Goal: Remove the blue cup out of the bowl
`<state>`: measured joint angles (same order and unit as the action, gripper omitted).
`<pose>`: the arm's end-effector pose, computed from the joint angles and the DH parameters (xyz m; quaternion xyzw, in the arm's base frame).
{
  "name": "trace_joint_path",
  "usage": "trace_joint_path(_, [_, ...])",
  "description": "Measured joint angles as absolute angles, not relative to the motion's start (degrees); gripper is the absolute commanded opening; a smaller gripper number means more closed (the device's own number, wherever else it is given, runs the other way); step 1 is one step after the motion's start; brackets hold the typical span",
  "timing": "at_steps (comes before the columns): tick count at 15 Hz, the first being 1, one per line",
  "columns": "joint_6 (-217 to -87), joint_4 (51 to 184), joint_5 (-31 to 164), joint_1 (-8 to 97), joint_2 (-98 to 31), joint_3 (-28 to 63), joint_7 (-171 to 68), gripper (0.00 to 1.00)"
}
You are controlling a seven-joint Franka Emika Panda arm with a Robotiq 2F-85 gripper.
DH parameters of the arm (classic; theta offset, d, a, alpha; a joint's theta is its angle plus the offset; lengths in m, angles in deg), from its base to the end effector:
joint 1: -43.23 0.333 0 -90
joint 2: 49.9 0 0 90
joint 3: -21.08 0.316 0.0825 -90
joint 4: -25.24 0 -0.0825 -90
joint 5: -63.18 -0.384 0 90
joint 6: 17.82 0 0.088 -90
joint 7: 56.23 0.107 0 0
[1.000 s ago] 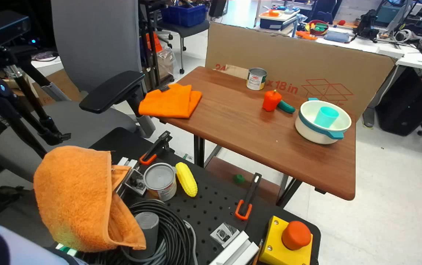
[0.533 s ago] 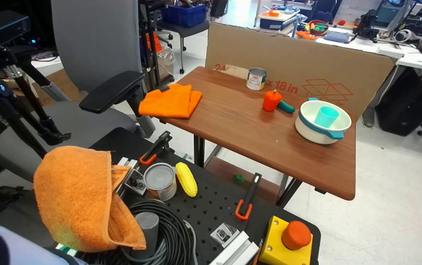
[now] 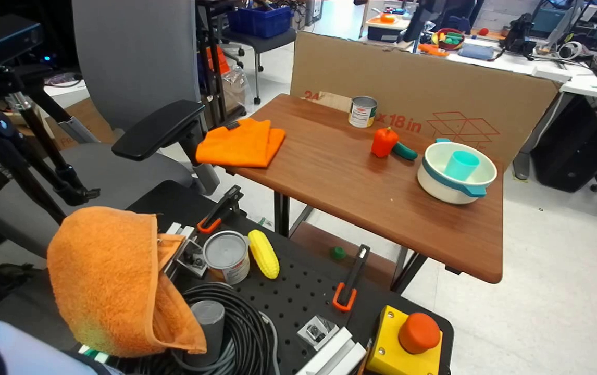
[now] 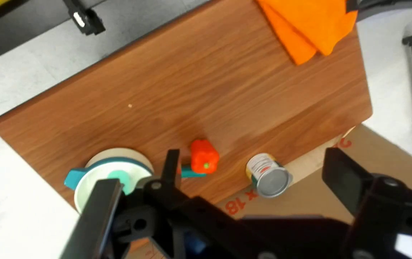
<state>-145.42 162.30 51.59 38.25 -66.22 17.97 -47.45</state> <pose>0.4593 -0.0596 0.4388 -0.9736 0.2011 -0.0582 0.0915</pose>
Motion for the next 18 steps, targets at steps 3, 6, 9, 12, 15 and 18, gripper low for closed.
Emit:
trace_joint_path(3, [-148.03, 157.39, 54.13, 36.12, -59.08, 16.29, -47.43, 1.00])
trace_joint_path(6, [-149.49, 152.46, 54.97, 35.10, -52.60, 14.38, -48.00, 1.00])
trace_joint_path(9, [-151.60, 148.04, 56.16, 34.62, -46.51, 13.25, -49.68, 1.00])
trace_joint_path(12, [-152.86, 144.29, 58.66, 34.41, -41.10, 12.44, -51.61, 1.00])
trace_joint_path(15, [-152.88, 140.44, 60.46, 34.26, -35.84, 11.91, -52.36, 1.00])
trace_joint_path(18, [-152.82, 137.28, 61.91, 34.17, -31.18, 11.57, -52.47, 1.00])
